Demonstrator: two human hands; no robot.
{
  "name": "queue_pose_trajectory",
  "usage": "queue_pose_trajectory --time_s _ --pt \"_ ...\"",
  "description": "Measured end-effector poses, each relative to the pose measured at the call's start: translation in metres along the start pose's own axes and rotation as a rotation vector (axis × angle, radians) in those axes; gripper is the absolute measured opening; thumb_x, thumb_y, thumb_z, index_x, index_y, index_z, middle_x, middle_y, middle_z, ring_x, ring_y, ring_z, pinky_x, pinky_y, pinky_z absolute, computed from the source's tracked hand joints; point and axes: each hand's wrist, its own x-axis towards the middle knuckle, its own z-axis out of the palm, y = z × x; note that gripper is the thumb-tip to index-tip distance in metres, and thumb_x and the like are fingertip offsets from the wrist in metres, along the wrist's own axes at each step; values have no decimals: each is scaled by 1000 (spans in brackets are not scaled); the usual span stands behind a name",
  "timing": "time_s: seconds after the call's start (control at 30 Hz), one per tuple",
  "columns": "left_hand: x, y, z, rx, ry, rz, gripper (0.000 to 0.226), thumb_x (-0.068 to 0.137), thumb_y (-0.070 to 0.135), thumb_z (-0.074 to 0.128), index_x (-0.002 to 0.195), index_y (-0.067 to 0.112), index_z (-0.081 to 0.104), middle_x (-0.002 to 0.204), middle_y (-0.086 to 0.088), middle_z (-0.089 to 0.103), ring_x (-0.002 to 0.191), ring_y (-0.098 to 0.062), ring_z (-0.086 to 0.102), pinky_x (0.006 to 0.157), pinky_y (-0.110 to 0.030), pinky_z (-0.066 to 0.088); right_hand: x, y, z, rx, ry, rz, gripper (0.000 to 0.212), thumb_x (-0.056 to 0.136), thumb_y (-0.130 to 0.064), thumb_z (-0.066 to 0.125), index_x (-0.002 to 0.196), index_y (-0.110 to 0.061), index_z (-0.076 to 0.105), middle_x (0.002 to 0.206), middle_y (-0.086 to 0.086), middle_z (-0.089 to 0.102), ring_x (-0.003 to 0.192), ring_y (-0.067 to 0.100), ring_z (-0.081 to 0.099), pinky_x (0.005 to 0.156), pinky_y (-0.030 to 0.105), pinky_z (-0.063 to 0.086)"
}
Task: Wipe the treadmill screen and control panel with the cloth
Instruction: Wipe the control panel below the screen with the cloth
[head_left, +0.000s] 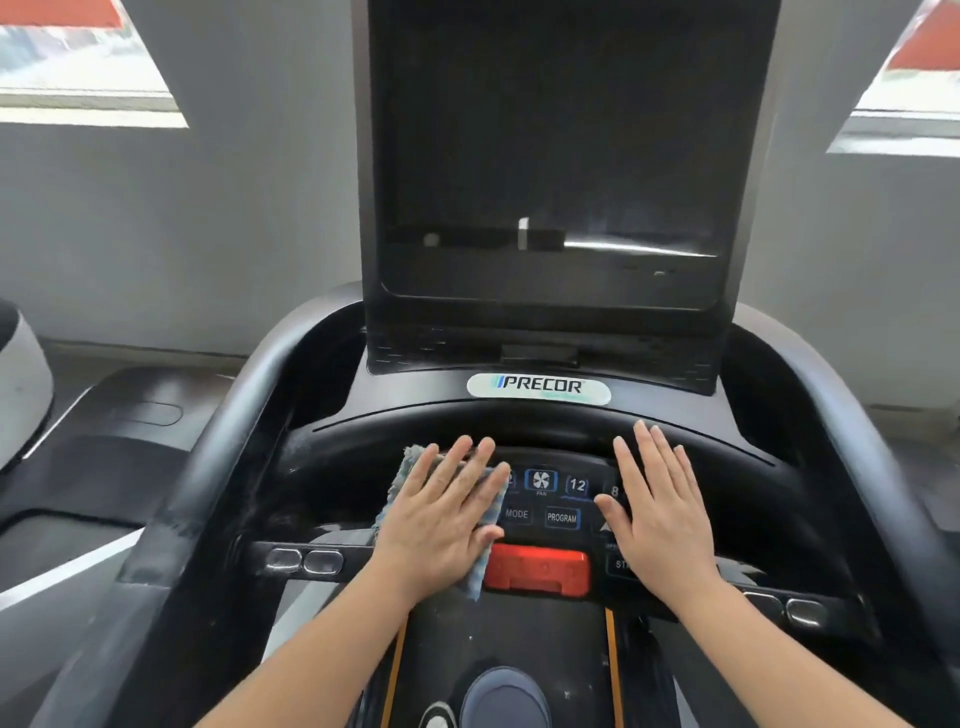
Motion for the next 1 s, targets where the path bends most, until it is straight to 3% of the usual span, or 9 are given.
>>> queue_pose_trajectory --time_s 0.27,0.43,0.53,0.7,1.0 --pt "-56 14 22 48 1 -50 70 103 62 25 155 16 31 163 -9 28 155 -32 12 124 -53 12 1 2 -5 9 -53 -4 68 105 -55 26 151 -6 39 161 18 29 151 31 23 121 48 19" --pt "-46 10 16 67 -42 -14 71 103 65 21 156 18 28 166 -9 21 155 -32 9 123 -53 11 3 -16 -10 34 -43 -30 67 105 -56 26 150 -9 39 160 17 32 151 31 25 122 47 17" --pt "-30 5 4 20 -75 -13 73 100 65 29 157 20 26 166 -8 21 154 -30 11 122 -51 10 9 -37 -11 45 -50 -73 64 103 -55 31 148 -11 45 160 15 33 151 29 25 123 45 16" --pt "-11 -4 -10 -36 -99 -15 77 92 67 41 155 24 35 165 -9 25 153 -29 20 121 -49 13 20 -78 -10 50 -43 -157 50 98 -44 46 136 -14 60 157 14 38 150 29 28 119 49 24" --pt "-21 -67 -24 -63 -22 -128 74 96 59 38 149 8 45 161 -16 34 150 -32 26 118 -51 21 27 -125 -2 -38 -36 -197 27 86 -38 62 105 -20 71 151 14 47 145 32 37 117 50 26"
